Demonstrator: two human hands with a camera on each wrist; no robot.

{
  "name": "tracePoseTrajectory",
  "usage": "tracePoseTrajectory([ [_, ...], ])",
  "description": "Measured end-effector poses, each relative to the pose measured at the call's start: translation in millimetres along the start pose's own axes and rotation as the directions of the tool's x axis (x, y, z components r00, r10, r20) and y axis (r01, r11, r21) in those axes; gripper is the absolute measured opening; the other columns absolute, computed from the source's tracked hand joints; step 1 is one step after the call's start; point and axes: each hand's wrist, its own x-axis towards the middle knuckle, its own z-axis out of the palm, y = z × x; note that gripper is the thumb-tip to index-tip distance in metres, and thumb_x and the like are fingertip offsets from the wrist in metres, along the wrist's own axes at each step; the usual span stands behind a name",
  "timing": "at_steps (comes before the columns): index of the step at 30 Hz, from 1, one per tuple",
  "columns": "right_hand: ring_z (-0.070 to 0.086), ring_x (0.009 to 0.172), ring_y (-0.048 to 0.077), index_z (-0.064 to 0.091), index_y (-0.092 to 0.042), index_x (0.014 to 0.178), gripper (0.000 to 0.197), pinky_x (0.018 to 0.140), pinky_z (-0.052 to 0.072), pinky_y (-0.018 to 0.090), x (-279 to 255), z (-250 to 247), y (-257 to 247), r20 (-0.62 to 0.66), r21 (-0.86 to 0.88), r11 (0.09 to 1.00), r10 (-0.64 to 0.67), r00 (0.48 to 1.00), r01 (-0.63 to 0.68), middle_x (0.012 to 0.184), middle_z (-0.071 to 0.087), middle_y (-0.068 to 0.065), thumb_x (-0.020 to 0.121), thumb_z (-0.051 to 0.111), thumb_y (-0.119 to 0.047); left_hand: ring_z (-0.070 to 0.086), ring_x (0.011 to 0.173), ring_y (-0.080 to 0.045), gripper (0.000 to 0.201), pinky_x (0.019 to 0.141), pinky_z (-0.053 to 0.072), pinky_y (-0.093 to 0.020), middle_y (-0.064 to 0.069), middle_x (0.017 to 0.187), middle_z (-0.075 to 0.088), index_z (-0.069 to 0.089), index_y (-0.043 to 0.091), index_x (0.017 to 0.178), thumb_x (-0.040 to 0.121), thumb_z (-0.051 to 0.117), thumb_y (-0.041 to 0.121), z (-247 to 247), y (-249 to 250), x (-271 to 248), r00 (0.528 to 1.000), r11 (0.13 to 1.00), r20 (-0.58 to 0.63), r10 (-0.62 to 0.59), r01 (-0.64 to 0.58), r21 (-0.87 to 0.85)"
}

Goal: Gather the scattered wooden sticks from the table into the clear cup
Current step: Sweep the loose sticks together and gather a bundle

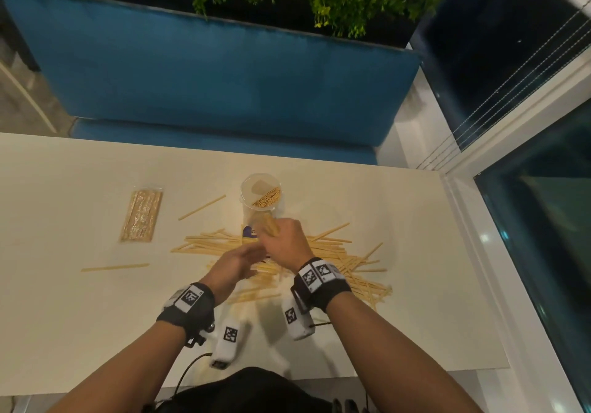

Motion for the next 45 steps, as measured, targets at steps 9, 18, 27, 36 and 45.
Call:
tracePoseTrajectory([
  [9, 0.044, 0.042, 0.013, 0.059, -0.017, 0.068, 0.043, 0.047, 0.041, 0.028, 3.7, -22.9, -11.6, -0.137, 0.460, 0.883, 0.182, 0.974, -0.100, 0.048, 0.048, -0.007, 0.099, 0.063, -0.046, 0.075, 0.087, -0.029, 0.011, 0.084, 0.061, -0.043, -0.010, 0.088, 0.079, 0.082, 0.011, 0.095, 0.087, 0.076, 0.016, 23.4, 3.1, -6.4, 0.973, 0.937, -0.029, 0.228, -0.211, 0.278],
  [18, 0.068, 0.059, 0.014, 0.073, -0.015, 0.081, 0.047, 0.056, 0.057, 0.029, -11.6, -2.9, 12.8, -0.129, 0.301, 0.941, 0.199, 0.972, -0.153, 0.071, 0.074, -0.001, 0.084, 0.074, -0.062, 0.076, 0.083, -0.027, 0.035, 0.078, 0.062, -0.040, -0.011, 0.086, 0.077, 0.069, 0.016, 0.112, 0.081, 0.081, 0.008, 25.2, 27.0, -6.5, 0.883, 0.912, -0.241, 0.402, -0.364, 0.188],
  [27, 0.057, 0.060, 0.010, 0.062, -0.018, 0.078, 0.044, 0.052, 0.043, 0.014, -9.8, -16.4, -0.7, -0.305, 0.265, 0.958, 0.189, 0.933, -0.108, 0.069, 0.063, -0.005, 0.106, 0.047, -0.049, 0.074, 0.094, -0.027, 0.026, 0.081, 0.060, -0.037, -0.009, 0.096, 0.077, 0.066, 0.013, 0.110, 0.090, 0.074, 0.026, 31.6, 16.9, -7.1, 0.906, 0.925, -0.214, 0.365, -0.327, 0.192],
  [36, 0.048, 0.046, 0.017, 0.053, -0.006, 0.074, 0.048, 0.047, 0.045, 0.024, -15.0, -39.8, -54.7, -0.352, 0.582, 0.803, 0.102, 0.931, 0.132, 0.057, 0.049, 0.011, 0.108, 0.047, -0.039, 0.069, 0.103, -0.039, 0.057, 0.101, 0.052, -0.051, -0.026, 0.104, 0.072, 0.063, -0.001, 0.119, 0.107, 0.033, 0.046, 55.2, 36.8, 6.1, 0.976, 0.786, 0.029, -0.214, 0.190, -0.588],
  [45, 0.052, 0.049, 0.014, 0.058, -0.014, 0.064, 0.049, 0.054, 0.048, 0.030, -29.5, -36.6, -58.9, -0.318, 0.524, 0.830, -0.020, 0.948, 0.193, 0.053, 0.055, -0.002, 0.089, 0.067, -0.055, 0.075, 0.085, -0.033, 0.038, 0.076, 0.064, -0.047, -0.020, 0.100, 0.073, 0.071, -0.002, 0.110, 0.096, 0.044, 0.022, 66.2, 66.1, -6.1, 0.952, 0.605, 0.284, -0.112, 0.293, -0.741],
])
